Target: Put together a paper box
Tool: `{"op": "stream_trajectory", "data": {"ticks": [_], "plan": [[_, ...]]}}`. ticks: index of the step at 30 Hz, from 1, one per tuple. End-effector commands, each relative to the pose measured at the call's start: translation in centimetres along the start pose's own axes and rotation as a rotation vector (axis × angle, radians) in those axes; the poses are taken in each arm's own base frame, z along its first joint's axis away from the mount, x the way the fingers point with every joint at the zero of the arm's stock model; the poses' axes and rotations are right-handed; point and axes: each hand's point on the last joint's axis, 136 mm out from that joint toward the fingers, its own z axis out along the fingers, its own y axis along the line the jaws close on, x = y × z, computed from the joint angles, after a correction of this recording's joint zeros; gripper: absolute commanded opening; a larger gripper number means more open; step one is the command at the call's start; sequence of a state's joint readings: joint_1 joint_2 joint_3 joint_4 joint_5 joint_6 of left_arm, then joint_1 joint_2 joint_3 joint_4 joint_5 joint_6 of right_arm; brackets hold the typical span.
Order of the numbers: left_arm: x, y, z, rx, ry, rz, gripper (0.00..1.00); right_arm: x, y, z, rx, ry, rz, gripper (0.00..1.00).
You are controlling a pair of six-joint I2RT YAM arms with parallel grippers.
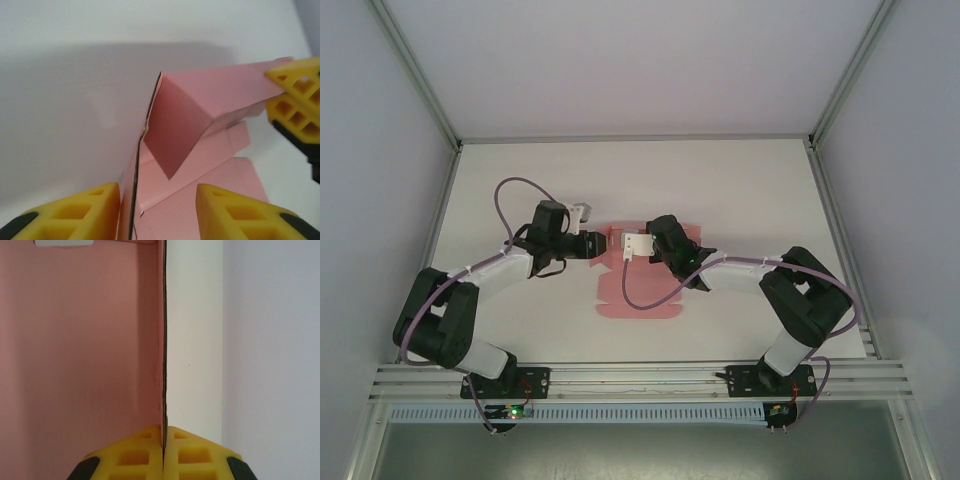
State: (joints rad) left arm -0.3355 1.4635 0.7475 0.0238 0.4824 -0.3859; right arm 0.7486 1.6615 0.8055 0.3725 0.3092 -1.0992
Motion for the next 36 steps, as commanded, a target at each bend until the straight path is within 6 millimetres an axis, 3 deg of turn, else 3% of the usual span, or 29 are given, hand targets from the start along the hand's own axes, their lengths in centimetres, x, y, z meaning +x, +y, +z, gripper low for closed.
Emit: {"op": "stream_trajectory", "data": {"ticks": [1, 6, 9, 18, 23, 27, 36], "plan": [[0.3, 1.7, -1.4, -0.245, 0.02, 0.067, 0.34, 0.3, -0.6, 0.0, 0.006, 0.031, 0.028, 0.0], [-0.1, 1.7, -1.3, -0.409, 0.01, 0.083, 0.08, -0.1, -0.9, -0.2, 0.011, 0.022, 0.047, 0.0], [-0.5, 2.3, -1.2, -0.539, -0.002, 0.037, 0.02, -0.1, -1.1, -0.2, 0.021, 0.035, 0.061, 0.0], [-0.3, 0.0, 2.2, -0.679, 0.02, 0.001, 0.0, -1.1, -1.3, 0.0, 0.031, 0.023, 0.106, 0.0], [-0.1, -2.1, 4.3, -0.543, 0.032, -0.046, 0.0, -1.0, -1.1, 0.0, 0.029, 0.023, 0.098, 0.0], [0.0, -3.5, 4.1, -0.447, 0.028, -0.02, 0.1, -0.2, -1.0, 0.1, 0.052, 0.037, 0.084, 0.0], [0.1, -3.2, -0.7, -0.461, -0.026, 0.014, 0.4, 0.2, -0.1, -0.3, 0.01, 0.004, 0.04, 0.0]]}}
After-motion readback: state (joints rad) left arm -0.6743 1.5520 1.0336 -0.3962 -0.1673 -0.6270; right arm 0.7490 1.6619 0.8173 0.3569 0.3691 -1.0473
